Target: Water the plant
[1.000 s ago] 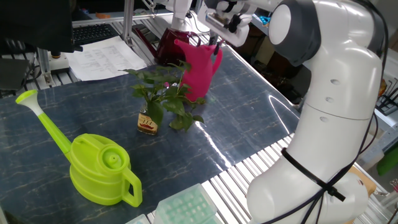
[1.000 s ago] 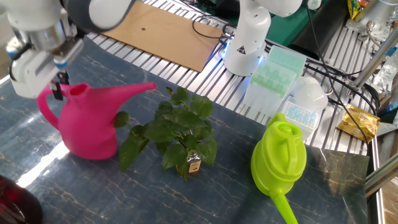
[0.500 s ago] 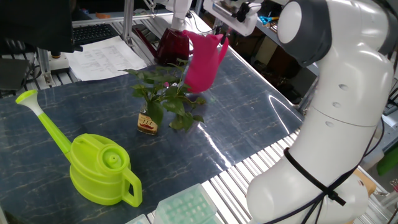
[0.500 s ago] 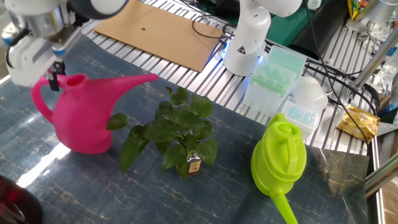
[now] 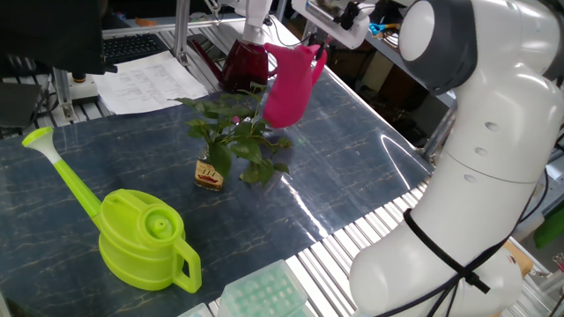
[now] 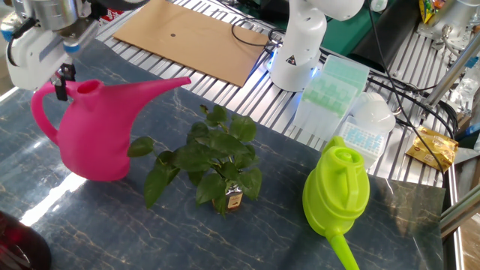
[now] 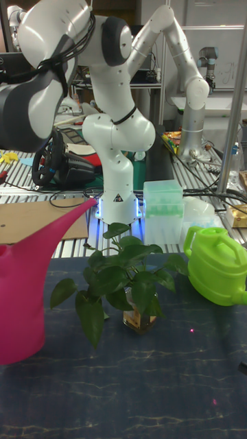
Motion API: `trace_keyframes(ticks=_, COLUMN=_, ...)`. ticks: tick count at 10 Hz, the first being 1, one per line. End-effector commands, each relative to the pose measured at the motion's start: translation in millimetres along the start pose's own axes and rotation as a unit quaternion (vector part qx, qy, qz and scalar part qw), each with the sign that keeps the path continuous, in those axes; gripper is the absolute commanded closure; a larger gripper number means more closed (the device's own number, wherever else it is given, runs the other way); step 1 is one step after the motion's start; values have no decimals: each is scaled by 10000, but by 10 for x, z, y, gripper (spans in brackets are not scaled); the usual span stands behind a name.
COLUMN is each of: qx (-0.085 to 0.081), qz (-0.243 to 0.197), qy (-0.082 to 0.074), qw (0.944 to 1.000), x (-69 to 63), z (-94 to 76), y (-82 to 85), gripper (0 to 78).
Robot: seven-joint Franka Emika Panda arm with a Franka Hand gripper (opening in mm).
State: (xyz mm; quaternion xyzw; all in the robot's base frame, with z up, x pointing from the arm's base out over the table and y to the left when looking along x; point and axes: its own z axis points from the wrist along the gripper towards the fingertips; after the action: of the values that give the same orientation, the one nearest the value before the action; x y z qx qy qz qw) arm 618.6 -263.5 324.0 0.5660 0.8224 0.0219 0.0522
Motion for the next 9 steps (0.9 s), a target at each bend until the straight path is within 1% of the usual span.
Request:
trace_keyframes(ticks=1, qx=-97, qz=-106, qy=-399, qw=9991, x=36, z=-100, y=-7, gripper=764)
trace_keyframes(ticks=3, qx=-76, qz=-40, qy=-547, qw=9985, x=73, z=-127, y=2, gripper=764)
trace_keyframes(ticks=6, qx=-26, qz=29, qy=-690, qw=9976, x=155, z=-204, y=43, gripper=764)
trace_keyframes(ticks=7, qx=31, qz=-11, qy=-840, qw=9965, x=166, z=-217, y=55, gripper=764)
trace_keyframes(ticks=8, qx=58, qz=-17, qy=-931, qw=9956, x=172, z=-230, y=71, gripper=764)
trace_keyframes(ticks=9, qx=63, qz=-20, qy=-952, qw=9954, x=176, z=-237, y=77, gripper=764)
